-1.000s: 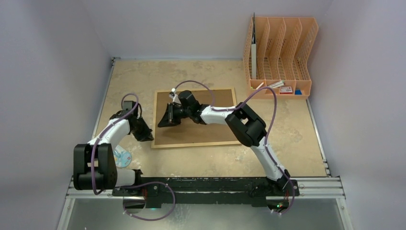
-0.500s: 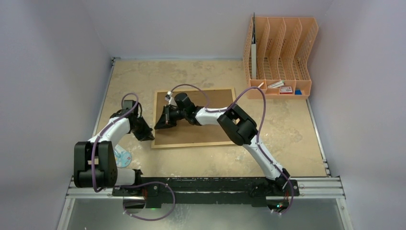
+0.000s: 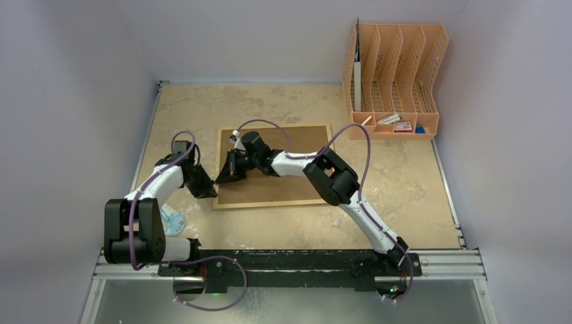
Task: Put the photo into the frame
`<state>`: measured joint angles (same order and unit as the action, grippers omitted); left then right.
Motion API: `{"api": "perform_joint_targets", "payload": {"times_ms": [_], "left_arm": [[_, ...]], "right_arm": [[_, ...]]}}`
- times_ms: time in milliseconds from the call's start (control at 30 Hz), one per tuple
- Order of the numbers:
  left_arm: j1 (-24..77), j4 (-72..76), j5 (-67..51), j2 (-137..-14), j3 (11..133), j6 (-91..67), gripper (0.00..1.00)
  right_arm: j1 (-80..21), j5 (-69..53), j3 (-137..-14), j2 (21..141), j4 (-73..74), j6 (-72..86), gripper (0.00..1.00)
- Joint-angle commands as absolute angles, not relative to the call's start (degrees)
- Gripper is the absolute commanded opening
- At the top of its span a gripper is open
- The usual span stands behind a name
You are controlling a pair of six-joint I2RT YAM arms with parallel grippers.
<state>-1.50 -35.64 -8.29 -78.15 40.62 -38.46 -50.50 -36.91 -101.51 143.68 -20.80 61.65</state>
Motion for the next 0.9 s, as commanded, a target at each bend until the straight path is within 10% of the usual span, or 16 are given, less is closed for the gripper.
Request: {"api": "perform_joint_targets", "payload": {"times_ms": [0, 867], "left_arm": [[-1.58, -35.66, -5.52, -80.51, 39.41, -38.85, 0.00], [-1.59, -35.78, -4.72, -80.68, 39.29, -39.29, 0.00]], "right_arm": [[-50.62, -35.26, -104.14, 143.99, -15.71, 58.71, 0.01], [-49.08, -28.04, -102.79, 143.51, -0.73, 54.24, 0.00]]}}
